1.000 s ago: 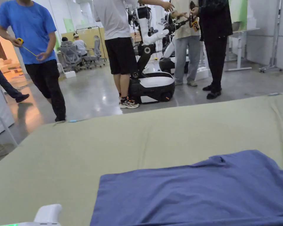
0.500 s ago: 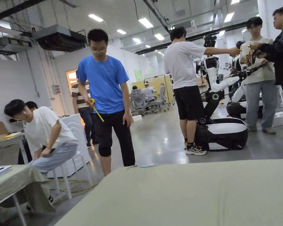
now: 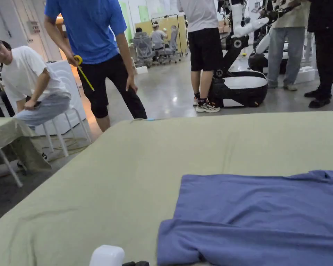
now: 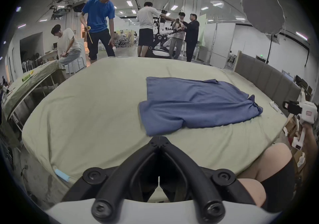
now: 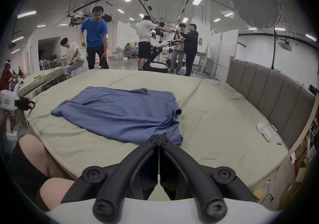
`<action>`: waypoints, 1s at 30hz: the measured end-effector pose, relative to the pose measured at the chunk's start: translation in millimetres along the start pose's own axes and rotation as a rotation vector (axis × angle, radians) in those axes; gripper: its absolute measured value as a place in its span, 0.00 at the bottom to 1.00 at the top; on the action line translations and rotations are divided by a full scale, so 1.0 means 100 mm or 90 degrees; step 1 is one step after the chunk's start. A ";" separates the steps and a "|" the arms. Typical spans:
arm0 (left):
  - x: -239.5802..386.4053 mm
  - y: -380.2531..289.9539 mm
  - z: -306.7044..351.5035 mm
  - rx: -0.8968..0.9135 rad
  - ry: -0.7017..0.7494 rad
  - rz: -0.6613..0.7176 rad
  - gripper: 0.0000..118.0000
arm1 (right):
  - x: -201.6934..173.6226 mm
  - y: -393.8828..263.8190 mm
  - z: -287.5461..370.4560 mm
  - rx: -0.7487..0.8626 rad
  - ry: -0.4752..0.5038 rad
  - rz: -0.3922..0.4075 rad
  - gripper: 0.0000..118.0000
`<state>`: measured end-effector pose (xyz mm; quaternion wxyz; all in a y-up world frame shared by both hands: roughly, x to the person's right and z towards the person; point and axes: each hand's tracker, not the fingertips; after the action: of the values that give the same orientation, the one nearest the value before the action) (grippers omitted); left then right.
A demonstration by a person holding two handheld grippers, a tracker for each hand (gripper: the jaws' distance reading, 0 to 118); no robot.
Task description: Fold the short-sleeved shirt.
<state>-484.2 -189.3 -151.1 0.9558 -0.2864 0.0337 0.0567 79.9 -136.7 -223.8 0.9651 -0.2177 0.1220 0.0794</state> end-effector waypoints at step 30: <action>0.27 0.35 -1.14 -0.085 -0.005 -0.060 0.06 | 0.43 -0.49 -0.85 -0.098 0.033 -0.097 0.60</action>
<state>-465.6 -220.6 -268.1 0.9363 -0.3507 0.0127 0.0145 114.6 -213.8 -289.9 0.9452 -0.3021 0.1235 0.0096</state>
